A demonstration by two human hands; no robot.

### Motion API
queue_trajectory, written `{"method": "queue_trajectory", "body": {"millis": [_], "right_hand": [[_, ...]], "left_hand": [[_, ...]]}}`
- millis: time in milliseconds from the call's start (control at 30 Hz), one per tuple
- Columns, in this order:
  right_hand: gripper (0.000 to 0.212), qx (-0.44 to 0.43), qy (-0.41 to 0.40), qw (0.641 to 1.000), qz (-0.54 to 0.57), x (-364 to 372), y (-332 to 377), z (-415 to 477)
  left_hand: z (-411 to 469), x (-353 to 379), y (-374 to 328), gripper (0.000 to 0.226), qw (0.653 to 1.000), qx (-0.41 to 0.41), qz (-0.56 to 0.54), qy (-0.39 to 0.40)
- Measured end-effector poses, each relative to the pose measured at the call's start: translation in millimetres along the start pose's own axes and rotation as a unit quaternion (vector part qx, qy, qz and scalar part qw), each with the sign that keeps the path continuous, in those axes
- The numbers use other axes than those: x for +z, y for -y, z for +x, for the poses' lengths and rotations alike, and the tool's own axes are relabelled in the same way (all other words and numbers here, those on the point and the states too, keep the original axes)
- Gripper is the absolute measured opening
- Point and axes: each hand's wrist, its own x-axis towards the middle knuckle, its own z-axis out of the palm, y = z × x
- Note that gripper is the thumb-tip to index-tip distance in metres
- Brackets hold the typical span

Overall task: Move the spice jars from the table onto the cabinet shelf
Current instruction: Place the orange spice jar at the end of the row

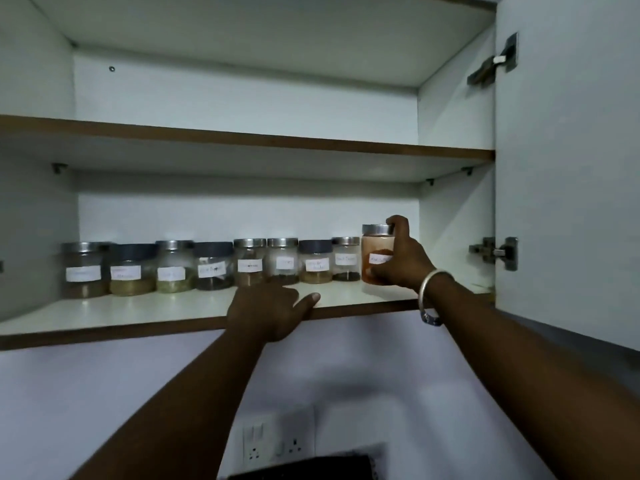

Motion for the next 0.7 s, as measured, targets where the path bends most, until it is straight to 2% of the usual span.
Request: {"method": "queue_trajectory", "body": {"millis": [133,300,500,600,667,700], "right_hand": [[0.096,0.055,0.046,0.997,-0.042,17,-37,52],[0.098,0.098,0.056,0.992,-0.052,41,-57,87],[0.104,0.140,0.106,0.984,-0.015,58,-72,110],[0.103,0.170,0.100,0.980,0.032,64,-73,114],[0.108,0.174,0.104,0.979,0.016,66,-75,118],[0.097,0.189,0.101,0.976,0.042,66,-73,118]], "left_hand": [[11,11,8,0.090,1.000,0.004,-0.011,-0.017],[12,16,9,0.086,0.998,0.013,0.006,-0.056],[13,21,11,0.087,0.997,0.020,0.008,-0.076],[13,22,10,0.087,0.997,0.024,0.017,-0.077],[13,24,10,0.089,0.996,0.024,0.021,-0.084],[14,24,10,0.090,0.995,0.024,0.021,-0.089]]}}
